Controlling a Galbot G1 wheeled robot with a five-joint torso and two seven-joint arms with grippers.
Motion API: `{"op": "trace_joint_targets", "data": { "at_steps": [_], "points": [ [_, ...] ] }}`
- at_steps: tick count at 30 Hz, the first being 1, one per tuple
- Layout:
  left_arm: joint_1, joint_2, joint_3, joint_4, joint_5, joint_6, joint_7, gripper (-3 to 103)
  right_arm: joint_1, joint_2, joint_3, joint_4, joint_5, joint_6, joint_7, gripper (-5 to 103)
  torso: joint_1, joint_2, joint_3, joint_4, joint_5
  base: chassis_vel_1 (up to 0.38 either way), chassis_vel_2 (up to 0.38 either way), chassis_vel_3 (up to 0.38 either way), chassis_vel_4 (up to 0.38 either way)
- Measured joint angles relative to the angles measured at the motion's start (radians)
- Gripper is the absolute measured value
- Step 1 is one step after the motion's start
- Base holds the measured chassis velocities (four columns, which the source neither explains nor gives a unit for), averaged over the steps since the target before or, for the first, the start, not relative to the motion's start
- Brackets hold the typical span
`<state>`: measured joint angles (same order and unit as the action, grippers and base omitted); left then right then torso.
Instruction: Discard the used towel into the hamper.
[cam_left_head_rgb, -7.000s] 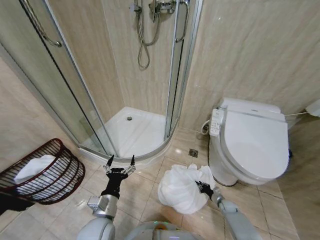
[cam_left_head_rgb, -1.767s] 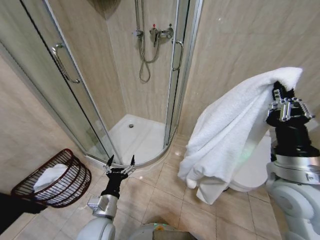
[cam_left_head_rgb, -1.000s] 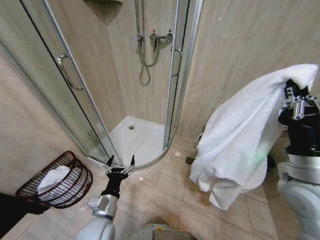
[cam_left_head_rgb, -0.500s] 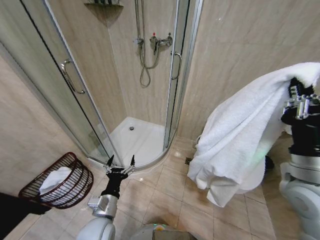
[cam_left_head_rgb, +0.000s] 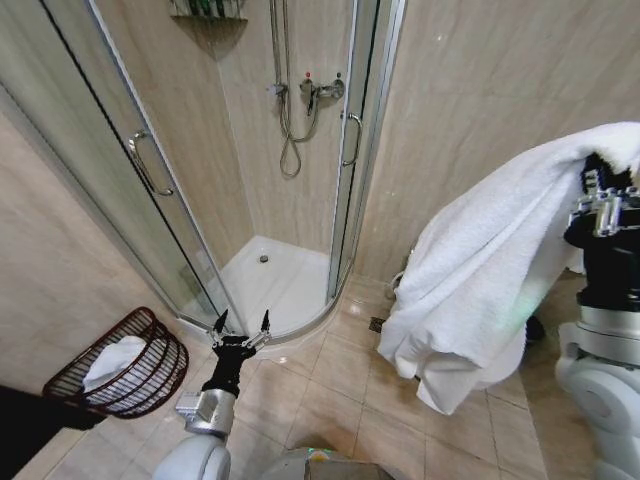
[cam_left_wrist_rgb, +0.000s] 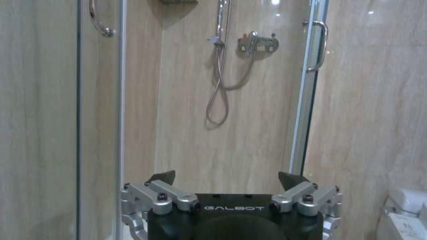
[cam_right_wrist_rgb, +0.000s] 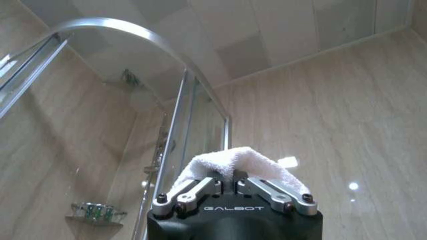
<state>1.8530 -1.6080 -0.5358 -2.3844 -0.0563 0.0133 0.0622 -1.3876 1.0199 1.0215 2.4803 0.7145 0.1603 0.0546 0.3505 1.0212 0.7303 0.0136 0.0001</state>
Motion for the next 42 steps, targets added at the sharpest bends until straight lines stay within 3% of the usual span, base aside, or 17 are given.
{"op": "trace_joint_targets", "data": {
  "at_steps": [25,35,42],
  "points": [
    [0.0,0.0,0.0,0.0,0.0,0.0,0.0,100,-0.013,-0.009,0.009,0.019,0.026,0.034,-0.037,8,0.054,0.122,0.067,0.0,-0.0001,0.0,0.0,0.0,0.0],
    [0.0,0.0,0.0,0.0,0.0,0.0,0.0,100,0.005,-0.044,0.05,0.02,0.139,0.017,0.008,8,0.078,0.173,0.095,0.0,0.0,0.0,0.0,0.0,0.0],
    [0.0,0.0,0.0,0.0,0.0,0.0,0.0,100,-0.008,-0.066,0.163,0.02,0.227,0.014,0.001,8,0.096,0.213,0.117,-0.0001,0.0,0.0,0.0,0.0,0.0]
  ]
}}
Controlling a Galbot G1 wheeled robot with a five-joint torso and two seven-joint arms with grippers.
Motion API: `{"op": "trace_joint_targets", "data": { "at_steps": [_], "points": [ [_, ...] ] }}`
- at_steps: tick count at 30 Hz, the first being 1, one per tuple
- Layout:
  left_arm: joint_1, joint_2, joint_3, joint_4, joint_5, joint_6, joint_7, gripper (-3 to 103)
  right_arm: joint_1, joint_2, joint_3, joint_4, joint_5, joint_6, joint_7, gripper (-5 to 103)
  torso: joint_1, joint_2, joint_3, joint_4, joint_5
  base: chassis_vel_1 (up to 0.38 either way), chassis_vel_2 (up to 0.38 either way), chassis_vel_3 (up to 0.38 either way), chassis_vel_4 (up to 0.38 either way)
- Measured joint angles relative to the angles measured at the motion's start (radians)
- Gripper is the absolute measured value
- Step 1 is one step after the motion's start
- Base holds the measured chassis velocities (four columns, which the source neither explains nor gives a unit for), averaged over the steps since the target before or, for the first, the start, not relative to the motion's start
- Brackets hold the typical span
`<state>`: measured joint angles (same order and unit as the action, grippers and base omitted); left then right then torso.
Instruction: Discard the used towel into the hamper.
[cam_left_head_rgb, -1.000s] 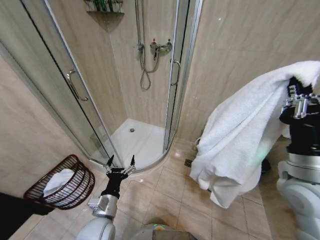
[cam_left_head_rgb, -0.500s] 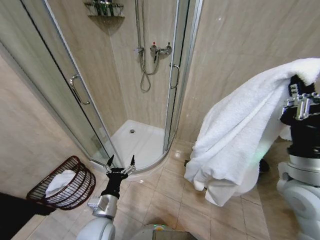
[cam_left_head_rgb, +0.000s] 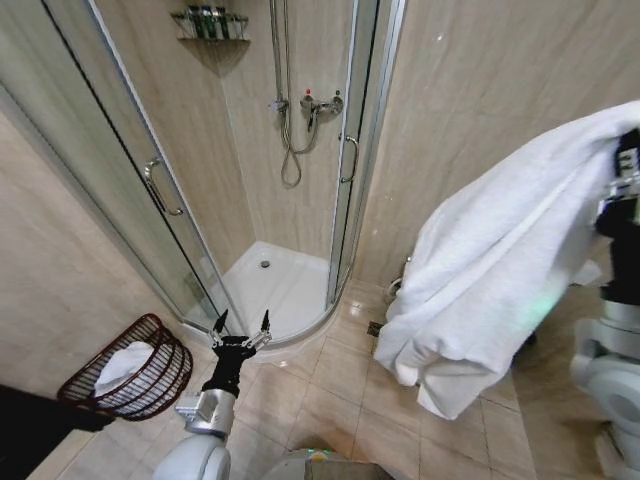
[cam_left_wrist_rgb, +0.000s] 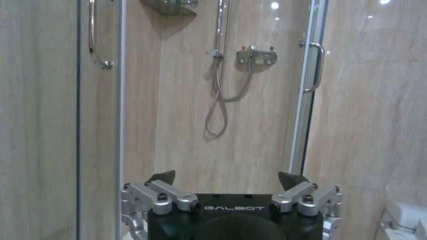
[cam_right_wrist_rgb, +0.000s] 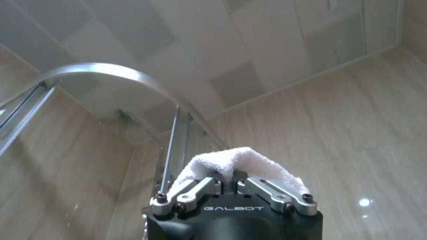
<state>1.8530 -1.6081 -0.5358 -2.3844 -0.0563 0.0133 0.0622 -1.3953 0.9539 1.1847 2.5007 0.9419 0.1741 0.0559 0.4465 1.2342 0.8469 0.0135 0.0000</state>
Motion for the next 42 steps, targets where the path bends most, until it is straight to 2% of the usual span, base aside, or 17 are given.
{"op": "trace_joint_targets", "data": {
  "at_steps": [19,38,42],
  "points": [
    [0.0,0.0,0.0,0.0,0.0,0.0,0.0,100,-0.013,0.019,0.011,-0.002,0.001,0.014,-0.021,8,0.045,0.1,0.055,0.0001,-0.0001,0.0,0.0,0.0,0.0],
    [0.0,0.0,0.0,0.0,0.0,0.0,0.0,100,-0.03,0.058,-0.028,-0.001,-0.029,0.014,-0.027,8,0.099,0.217,0.118,0.0001,-0.0001,0.0,0.0,0.0,0.0],
    [0.0,0.0,0.0,0.0,0.0,0.0,0.0,100,-0.035,0.065,-0.037,-0.001,-0.036,0.015,-0.029,8,0.105,0.23,0.125,0.0,-0.0001,0.0,0.0,0.0,0.0]
  ]
}}
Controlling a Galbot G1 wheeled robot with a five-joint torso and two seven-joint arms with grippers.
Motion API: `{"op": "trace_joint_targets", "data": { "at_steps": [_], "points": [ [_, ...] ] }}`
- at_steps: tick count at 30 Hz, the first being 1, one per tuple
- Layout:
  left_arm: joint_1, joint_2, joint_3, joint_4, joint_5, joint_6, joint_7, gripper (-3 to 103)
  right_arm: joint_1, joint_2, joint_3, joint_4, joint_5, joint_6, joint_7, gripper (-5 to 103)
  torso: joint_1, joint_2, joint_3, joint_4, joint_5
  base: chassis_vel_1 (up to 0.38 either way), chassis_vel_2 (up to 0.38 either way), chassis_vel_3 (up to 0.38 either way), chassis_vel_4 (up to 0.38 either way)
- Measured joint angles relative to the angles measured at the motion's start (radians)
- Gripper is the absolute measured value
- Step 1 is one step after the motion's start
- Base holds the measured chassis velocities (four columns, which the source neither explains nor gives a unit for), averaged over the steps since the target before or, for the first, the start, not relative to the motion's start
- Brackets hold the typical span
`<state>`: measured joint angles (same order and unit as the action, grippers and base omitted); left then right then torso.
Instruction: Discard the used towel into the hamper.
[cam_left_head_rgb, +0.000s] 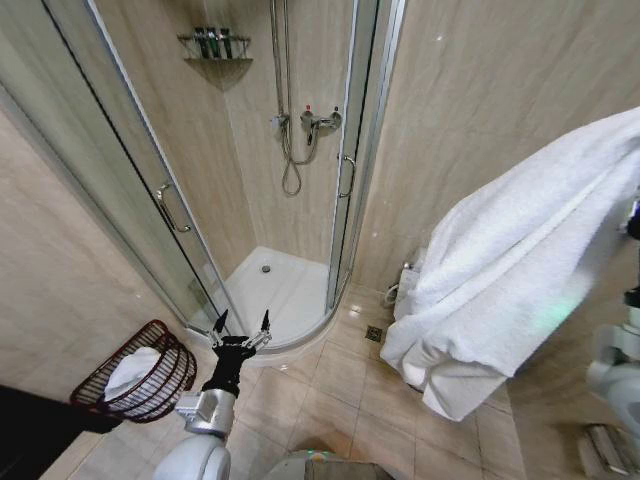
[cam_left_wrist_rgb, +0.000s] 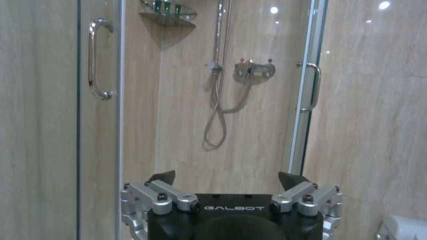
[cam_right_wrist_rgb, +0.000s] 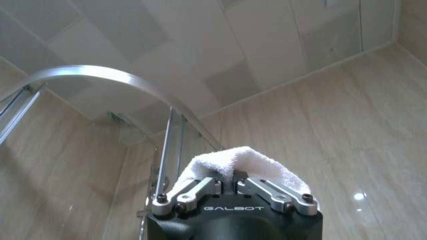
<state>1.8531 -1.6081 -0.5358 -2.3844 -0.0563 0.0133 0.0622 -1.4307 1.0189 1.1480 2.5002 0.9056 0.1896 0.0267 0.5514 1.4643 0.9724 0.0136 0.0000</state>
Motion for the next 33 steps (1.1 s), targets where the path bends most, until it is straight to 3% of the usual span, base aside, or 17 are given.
{"op": "trace_joint_targets", "data": {
  "at_steps": [33],
  "points": [
    [0.0,0.0,0.0,0.0,0.0,0.0,0.0,100,0.006,0.014,-0.064,0.0,-0.047,0.006,-0.002,8,-0.004,-0.008,-0.004,0.0,0.0,0.026,0.026,0.025,0.03]
  ]
}}
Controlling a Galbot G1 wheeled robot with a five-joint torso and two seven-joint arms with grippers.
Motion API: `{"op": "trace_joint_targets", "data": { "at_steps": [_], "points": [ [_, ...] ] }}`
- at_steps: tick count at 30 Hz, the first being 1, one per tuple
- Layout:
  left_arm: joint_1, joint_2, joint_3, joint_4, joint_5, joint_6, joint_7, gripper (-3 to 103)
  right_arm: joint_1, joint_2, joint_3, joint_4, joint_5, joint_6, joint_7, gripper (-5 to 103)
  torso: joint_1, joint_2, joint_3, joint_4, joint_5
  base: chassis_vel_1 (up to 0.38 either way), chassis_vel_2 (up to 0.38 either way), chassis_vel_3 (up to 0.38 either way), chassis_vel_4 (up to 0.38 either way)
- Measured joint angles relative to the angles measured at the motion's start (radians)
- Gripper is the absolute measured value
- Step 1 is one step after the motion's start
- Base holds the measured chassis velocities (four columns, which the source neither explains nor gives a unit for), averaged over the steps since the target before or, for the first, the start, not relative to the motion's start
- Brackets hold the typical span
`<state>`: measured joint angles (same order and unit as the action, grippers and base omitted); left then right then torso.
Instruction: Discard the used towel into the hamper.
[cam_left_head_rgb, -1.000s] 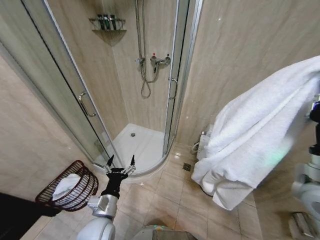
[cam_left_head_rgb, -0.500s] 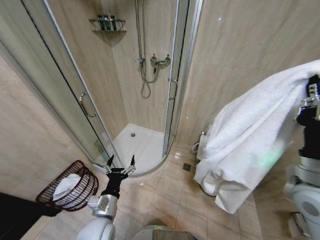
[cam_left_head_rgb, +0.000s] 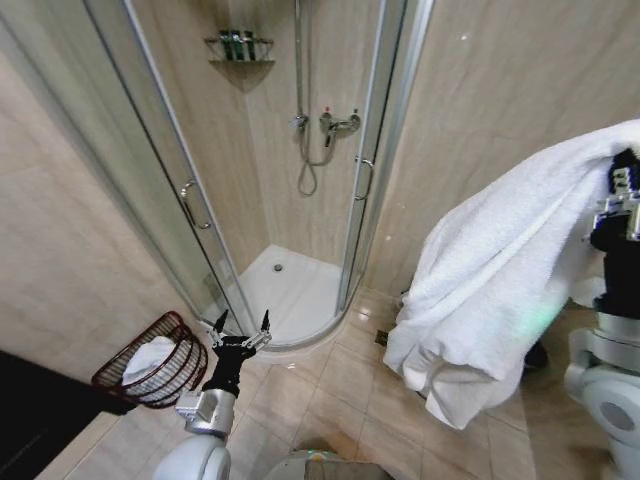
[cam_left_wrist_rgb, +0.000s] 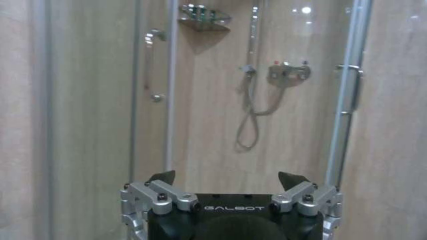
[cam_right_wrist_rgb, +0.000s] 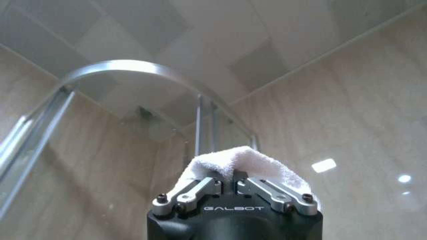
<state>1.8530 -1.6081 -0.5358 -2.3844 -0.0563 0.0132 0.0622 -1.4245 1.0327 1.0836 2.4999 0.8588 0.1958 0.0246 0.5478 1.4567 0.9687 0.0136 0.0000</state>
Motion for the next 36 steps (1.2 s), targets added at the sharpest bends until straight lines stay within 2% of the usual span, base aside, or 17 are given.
{"op": "trace_joint_targets", "data": {
  "at_steps": [33,36],
  "points": [
    [0.0,0.0,0.0,0.0,0.0,0.0,0.0,100,-0.007,0.004,-0.004,0.0,-0.027,0.002,0.01,8,-0.002,-0.004,-0.002,0.0003,-0.0001,0.108,0.112,0.111,0.11],
    [0.0,0.0,0.0,0.0,0.0,0.0,0.0,100,-0.008,0.005,-0.002,0.0,-0.032,0.002,0.009,8,-0.002,-0.004,-0.002,-0.0003,0.0,0.0,0.0,0.0,0.0]
  ]
}}
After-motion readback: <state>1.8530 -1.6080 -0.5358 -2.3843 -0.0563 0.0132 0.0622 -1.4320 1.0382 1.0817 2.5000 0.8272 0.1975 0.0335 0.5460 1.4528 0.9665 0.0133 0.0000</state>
